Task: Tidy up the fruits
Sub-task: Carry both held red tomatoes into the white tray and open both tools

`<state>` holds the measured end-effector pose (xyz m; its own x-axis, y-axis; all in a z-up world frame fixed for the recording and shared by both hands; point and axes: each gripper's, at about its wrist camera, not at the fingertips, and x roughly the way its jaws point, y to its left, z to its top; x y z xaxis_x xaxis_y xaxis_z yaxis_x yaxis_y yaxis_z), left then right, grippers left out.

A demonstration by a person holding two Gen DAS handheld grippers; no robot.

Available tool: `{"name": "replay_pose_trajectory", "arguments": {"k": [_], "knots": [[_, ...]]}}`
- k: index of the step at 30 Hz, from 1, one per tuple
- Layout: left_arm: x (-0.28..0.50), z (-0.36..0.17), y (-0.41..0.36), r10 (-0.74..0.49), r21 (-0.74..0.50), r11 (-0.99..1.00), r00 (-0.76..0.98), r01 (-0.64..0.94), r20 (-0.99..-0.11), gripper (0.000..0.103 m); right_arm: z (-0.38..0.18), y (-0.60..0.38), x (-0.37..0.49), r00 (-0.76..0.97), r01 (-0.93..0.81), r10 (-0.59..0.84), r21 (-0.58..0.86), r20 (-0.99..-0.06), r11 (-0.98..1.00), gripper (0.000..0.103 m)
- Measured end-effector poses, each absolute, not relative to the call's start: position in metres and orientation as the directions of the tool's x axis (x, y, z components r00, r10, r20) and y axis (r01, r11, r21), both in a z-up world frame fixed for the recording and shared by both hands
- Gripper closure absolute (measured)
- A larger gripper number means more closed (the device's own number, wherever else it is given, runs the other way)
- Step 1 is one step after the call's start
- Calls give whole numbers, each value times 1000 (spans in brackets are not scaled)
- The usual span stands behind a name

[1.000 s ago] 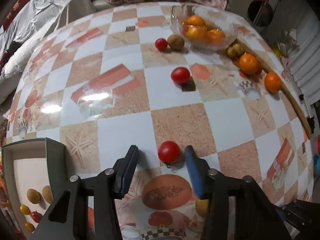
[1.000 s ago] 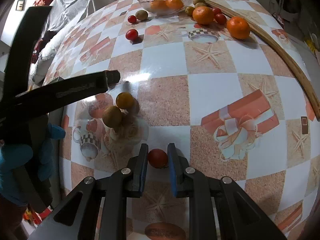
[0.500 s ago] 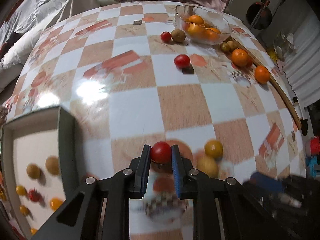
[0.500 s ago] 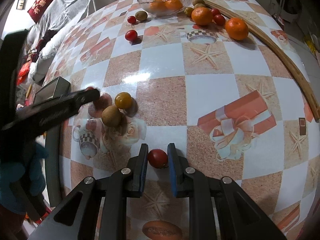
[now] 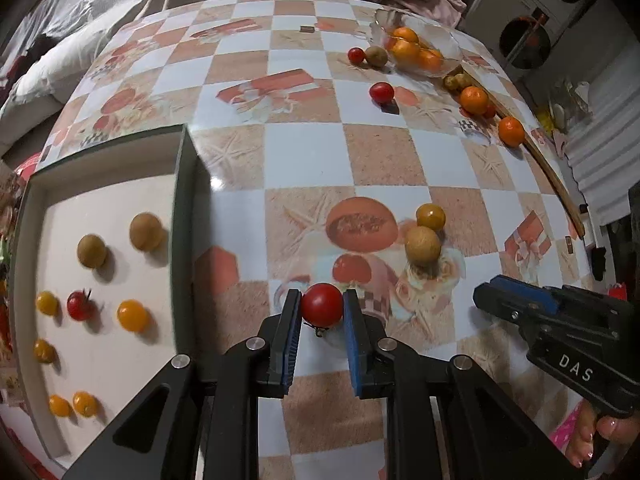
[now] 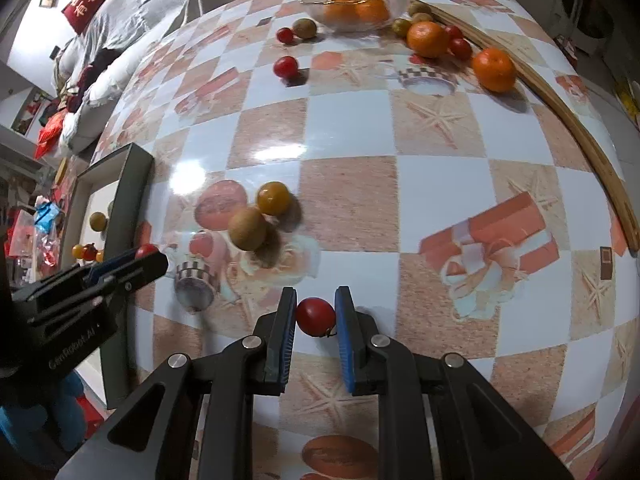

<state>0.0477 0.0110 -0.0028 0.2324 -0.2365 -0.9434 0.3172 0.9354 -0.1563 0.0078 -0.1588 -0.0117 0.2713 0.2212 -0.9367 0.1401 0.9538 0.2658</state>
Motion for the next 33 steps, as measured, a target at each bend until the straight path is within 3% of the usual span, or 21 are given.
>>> {"name": "replay_pose_trajectory", "arguments": {"k": [33], "knots": [[23, 35, 128, -186, -157, 981, 327, 111, -926, 81, 25, -39, 49, 257, -110, 315, 296, -914, 949, 82]]}}
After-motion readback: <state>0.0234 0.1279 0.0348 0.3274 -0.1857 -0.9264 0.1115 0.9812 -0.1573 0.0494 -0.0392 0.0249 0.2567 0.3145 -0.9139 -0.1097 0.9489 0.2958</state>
